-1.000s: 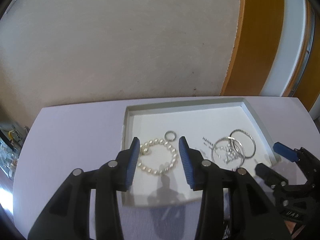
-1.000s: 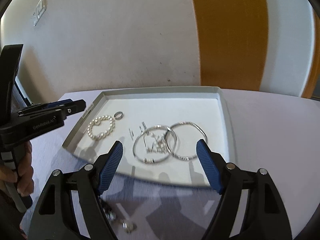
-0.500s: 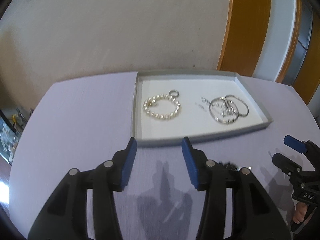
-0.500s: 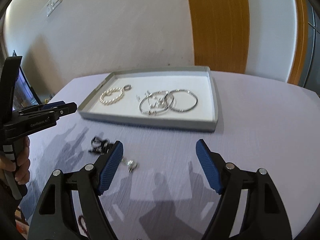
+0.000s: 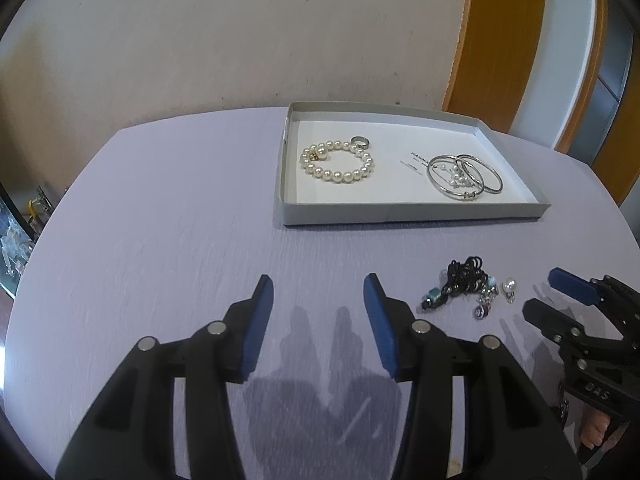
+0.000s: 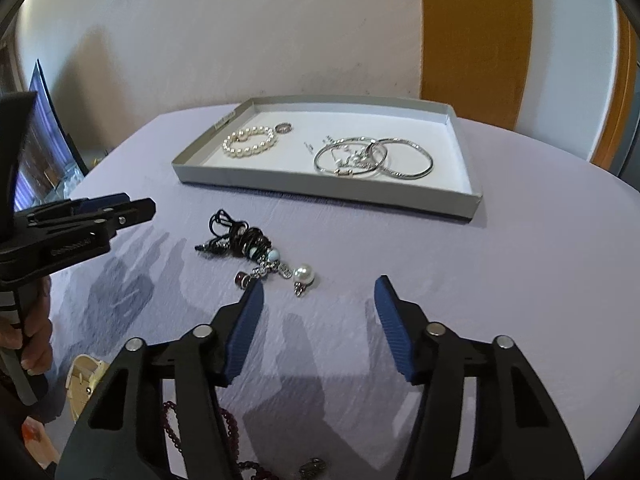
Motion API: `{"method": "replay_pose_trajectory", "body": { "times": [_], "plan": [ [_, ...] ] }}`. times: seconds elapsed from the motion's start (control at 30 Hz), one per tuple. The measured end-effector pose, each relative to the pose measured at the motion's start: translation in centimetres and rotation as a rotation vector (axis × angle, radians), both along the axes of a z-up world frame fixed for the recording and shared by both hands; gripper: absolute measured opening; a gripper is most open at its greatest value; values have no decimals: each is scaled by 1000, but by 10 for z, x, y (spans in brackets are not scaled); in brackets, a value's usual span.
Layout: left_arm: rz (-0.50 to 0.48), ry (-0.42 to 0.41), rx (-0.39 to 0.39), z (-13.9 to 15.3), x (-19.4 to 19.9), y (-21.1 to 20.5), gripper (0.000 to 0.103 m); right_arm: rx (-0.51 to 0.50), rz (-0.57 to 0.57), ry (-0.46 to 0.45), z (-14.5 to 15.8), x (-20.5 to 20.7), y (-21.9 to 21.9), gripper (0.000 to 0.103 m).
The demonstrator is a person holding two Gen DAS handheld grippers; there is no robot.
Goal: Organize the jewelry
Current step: 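Open both tools and withdraw them toward the black charm bracelet, then grasp the pearl pendant with right tool while left tool grasps the black charm bracelet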
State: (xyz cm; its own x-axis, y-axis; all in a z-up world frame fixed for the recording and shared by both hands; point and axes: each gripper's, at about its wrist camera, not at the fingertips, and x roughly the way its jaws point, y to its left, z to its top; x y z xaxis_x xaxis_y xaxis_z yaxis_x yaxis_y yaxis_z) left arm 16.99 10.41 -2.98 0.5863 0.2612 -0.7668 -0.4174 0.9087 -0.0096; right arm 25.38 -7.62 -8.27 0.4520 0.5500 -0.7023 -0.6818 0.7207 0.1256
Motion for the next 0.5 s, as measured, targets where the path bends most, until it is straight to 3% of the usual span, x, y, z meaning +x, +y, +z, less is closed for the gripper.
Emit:
{"method": "replay_pose_trajectory", "body": {
  "times": [0.3, 0.5],
  "plan": [
    [-12, -7, 5, 1, -4, -5, 50, -67, 17, 11, -10, 5, 16, 40],
    [-18, -6, -1, -1, -1, -4, 51, -79, 20, 4, -10, 11, 25, 39]
  ]
}}
